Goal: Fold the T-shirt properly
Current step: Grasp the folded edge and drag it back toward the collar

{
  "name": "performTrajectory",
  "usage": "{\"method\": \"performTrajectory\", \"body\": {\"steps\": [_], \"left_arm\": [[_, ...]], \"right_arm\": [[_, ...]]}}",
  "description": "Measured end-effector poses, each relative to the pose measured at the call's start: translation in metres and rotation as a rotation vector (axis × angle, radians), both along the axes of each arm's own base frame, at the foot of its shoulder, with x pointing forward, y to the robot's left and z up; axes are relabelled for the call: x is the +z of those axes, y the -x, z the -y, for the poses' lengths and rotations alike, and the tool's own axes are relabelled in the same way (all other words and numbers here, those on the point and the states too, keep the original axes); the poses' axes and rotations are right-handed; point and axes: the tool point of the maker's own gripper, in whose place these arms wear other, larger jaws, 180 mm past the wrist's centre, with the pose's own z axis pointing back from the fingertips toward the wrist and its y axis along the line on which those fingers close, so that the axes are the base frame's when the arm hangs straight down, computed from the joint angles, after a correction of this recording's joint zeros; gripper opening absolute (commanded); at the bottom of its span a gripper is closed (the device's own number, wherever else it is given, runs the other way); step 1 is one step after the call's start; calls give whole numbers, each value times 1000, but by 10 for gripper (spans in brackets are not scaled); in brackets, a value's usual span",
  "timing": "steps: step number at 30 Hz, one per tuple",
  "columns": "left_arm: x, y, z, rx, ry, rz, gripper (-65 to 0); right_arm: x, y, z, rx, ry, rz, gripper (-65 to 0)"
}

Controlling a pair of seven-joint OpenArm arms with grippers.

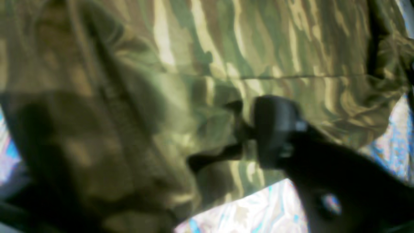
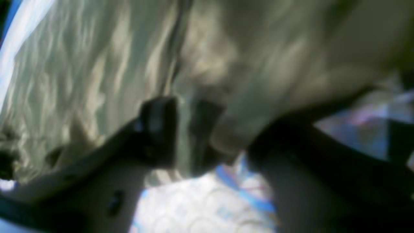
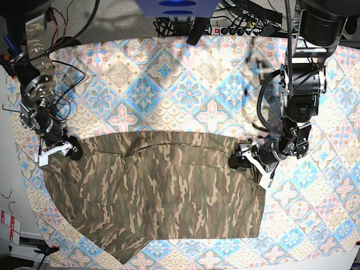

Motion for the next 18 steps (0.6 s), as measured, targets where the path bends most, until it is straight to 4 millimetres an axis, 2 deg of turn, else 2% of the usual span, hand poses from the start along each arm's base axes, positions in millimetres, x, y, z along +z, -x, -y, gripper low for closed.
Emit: {"method": "performTrajectory", "body": {"steps": [2,3,5,12,18], "left_arm": [[-7,9,1,-7,1,-24,-572],[-10,13,1,-2,11,-28,-650],[-12,17,2,4,25,-28,-650],[-16,24,2,1,27,-33,-650],[-26,40,5,15,68,-40,-650]], "right_arm": [[0,-1,-3,12,0,-18,-535],[-1,0,-3,34,13,-36,-584],[0,0,-3,54,26,-54,-630],[2,6,11,98,93,-101,-632],[-2,38,40,119,193,-161,-632]]}}
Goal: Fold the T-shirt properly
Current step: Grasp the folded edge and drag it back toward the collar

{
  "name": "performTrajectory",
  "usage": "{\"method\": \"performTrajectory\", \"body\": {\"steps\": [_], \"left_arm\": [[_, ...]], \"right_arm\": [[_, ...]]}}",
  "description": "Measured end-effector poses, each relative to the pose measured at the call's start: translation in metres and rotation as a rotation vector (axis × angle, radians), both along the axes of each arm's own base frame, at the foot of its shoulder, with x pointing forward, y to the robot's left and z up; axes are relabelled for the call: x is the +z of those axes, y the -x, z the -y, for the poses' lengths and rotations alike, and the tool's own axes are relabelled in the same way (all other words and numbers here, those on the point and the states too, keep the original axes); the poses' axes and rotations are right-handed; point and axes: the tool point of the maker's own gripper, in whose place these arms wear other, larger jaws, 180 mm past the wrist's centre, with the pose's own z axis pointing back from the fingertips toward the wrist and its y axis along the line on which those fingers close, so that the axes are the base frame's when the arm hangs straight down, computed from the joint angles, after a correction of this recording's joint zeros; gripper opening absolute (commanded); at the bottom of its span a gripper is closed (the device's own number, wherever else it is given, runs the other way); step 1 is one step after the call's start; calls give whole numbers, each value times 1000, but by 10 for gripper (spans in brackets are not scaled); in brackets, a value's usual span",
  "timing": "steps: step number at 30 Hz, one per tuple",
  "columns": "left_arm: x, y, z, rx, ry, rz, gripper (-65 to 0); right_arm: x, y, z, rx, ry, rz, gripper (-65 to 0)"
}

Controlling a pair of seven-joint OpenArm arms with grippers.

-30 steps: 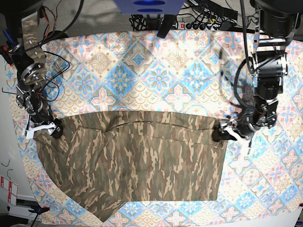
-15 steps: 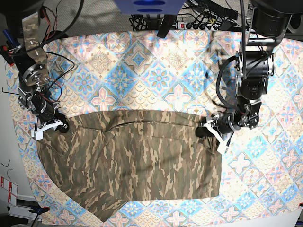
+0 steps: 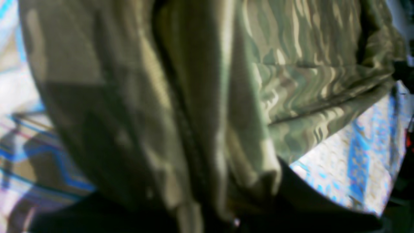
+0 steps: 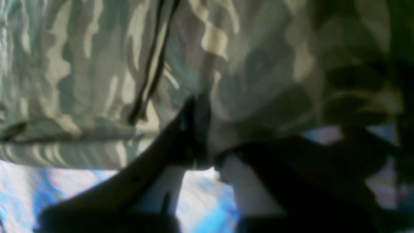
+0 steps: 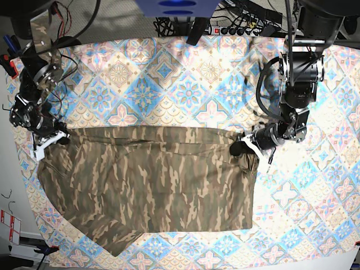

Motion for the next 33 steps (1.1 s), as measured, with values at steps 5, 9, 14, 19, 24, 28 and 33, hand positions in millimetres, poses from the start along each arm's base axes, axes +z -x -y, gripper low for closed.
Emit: {"method": "performTrajectory", "body": {"steps": [5,9,14,19,24,28,33], "left_arm": [[-8,18,-4,36,45,4,-650],[-14,30,-10,63,50,6,-650],[-20,42,-16,81,45,11,-650],[-20,62,-23,74,29,43,-650],[-10,96,-26,-10,-14,26,-650],[9,126,-26,-220,-227,-20,-650],[21,158,-28,-286,-330,-64,-650]], "right_arm": [[-2,36,23,9,97,-44,-632],[-3,56,26,32,158,-86,-632],[-4,77,21,42,209,-112,-632],[-3,89,16,54,239,-141,-632],[-4,91,15,61,240,-160,-632],[-4,93,14,66,237,-174,-632],[-8,102,8,61,228,-161,-632]]}}
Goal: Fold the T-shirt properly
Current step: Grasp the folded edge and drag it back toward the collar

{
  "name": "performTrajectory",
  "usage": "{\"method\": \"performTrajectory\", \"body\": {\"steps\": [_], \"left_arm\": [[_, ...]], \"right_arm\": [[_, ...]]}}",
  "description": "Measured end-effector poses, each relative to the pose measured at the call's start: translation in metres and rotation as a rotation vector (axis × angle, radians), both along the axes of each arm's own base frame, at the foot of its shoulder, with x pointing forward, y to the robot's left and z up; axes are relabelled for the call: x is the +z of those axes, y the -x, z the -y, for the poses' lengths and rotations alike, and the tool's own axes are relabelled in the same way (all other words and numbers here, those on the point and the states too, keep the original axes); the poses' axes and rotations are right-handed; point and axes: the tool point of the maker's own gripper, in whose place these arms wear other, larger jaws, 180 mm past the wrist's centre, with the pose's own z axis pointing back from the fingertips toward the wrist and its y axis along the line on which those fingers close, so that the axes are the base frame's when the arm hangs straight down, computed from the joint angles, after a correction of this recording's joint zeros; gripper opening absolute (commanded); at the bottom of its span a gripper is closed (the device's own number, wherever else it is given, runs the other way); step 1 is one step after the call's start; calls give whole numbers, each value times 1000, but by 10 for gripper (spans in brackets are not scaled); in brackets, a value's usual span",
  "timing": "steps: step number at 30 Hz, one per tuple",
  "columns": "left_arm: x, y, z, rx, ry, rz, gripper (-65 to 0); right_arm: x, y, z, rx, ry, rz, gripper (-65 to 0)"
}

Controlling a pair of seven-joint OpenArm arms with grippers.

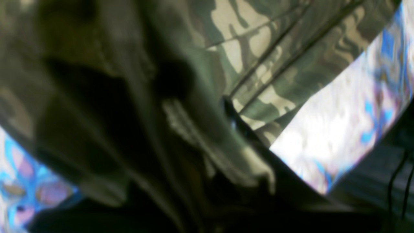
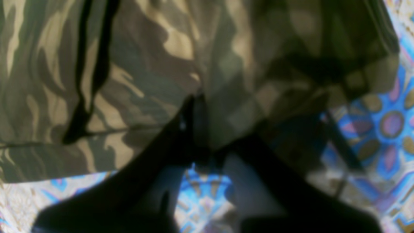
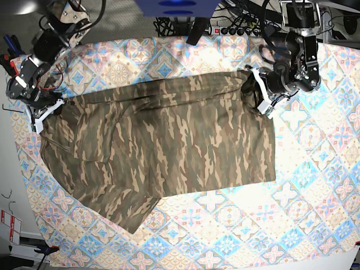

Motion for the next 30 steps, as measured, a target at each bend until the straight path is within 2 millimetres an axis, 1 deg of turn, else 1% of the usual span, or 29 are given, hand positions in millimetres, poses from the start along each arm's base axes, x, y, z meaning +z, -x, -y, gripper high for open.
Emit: {"method": "performTrajectory", "body": {"steps": [3,6,7,9,13,17,19,24,27,30], "left_arm": [[0,0,-7,-4,-38,4,-650],[-5,10,-10,-1,-58,-16,-650],[-5,9,-11,1,-63,-11,-650],[-5,10,-12,-5,-73,-13,-650],[-8,19,-13,-3,-74,-16,-650],[-11,36,-11,9,-48,-29,-650],[-11,44,-15,35,-32,-35,-650],[-11,64,-28,102,-11,-52,-650],[-11,68,-35,120,-17,-57,-650],[-10,68,-43,111,-37,-61,-650]], "right_arm": [[-1,7,-8,0,19,-3,-632],[0,19,-13,6,36,1,-632],[0,24,-15,9,42,-3,-632],[1,35,-14,17,58,-27,-632],[4,55,-14,28,99,-69,-632],[6,81,-8,43,137,-142,-632],[7,91,-7,45,147,-180,-632],[8,106,-7,57,155,-201,-632],[8,108,-7,58,156,-206,-632],[8,107,-8,60,156,-205,-631]]}}
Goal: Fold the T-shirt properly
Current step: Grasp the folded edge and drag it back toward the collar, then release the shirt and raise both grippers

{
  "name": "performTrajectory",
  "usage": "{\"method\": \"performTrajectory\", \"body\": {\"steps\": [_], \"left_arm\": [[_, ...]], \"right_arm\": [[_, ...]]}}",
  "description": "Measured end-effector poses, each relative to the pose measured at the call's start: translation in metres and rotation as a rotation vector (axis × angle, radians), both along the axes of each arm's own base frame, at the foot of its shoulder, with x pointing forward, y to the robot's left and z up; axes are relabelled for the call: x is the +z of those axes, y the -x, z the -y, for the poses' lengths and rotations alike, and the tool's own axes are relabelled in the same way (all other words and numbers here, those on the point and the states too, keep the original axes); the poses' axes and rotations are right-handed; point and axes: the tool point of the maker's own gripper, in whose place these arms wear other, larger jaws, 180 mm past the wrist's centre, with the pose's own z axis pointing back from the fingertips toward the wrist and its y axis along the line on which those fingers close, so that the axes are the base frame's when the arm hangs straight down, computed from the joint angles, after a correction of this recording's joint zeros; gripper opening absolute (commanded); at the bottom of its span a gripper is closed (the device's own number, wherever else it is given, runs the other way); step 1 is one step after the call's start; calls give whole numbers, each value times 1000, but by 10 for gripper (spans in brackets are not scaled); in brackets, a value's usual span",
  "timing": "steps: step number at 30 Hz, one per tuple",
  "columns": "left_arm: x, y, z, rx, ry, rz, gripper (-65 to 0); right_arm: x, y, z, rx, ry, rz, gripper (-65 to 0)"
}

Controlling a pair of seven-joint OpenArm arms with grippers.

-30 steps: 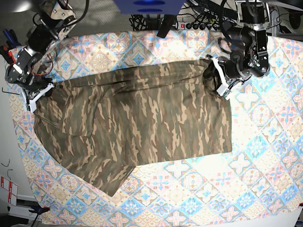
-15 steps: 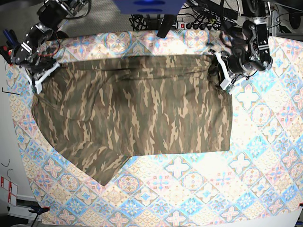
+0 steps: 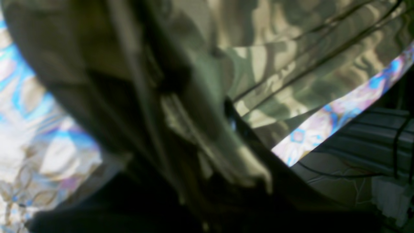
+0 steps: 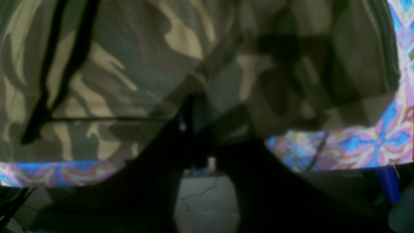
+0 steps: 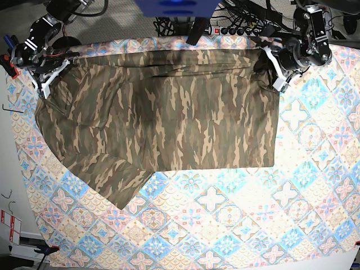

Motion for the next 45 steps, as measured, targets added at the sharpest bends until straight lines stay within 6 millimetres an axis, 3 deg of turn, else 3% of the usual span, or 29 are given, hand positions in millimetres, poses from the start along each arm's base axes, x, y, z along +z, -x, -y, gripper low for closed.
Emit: {"method": "performTrajectory", "body": {"steps": [4,6,10,14,19,25,27,30,33,37,39,42,45], "left_arm": [[0,0,-1,-1,-2,-1,-644],[0,1,-1,-2,-4,-4,-576],[2,0,-10,-2,-28,-3,-382],[4,1,-15,-6,-38,-4,-277],[4,0,-15,-7,-39,-5,-266],[5,-6,-19,-15,-64,-1,-266],[6,-8,-22,-19,-75,-2,-266],[6,-9,-23,-18,-79,0,-266],[6,-9,-23,-19,-81,-1,-266],[6,-9,-22,-18,-79,0,-266],[9,-11,-24,-25,-97,4,-266],[19,-6,-55,25,-246,-31,-266],[44,-10,-91,158,-325,32,-260]], "right_arm": [[0,1,-1,0,2,-7,-590],[0,2,1,0,7,-12,-534],[1,7,8,-16,34,-42,-406],[3,11,14,-22,55,-59,-339],[23,20,29,-19,157,-106,-320],[71,-10,47,-7,286,16,-317],[70,-8,47,-8,286,-12,-317],[53,11,39,-4,248,-133,-320],[46,11,32,18,231,-156,-320],[58,-1,33,29,256,-110,-320],[77,-13,40,26,309,-72,-320],[105,-40,43,32,359,37,-320],[106,-42,41,42,358,43,-320]]}}
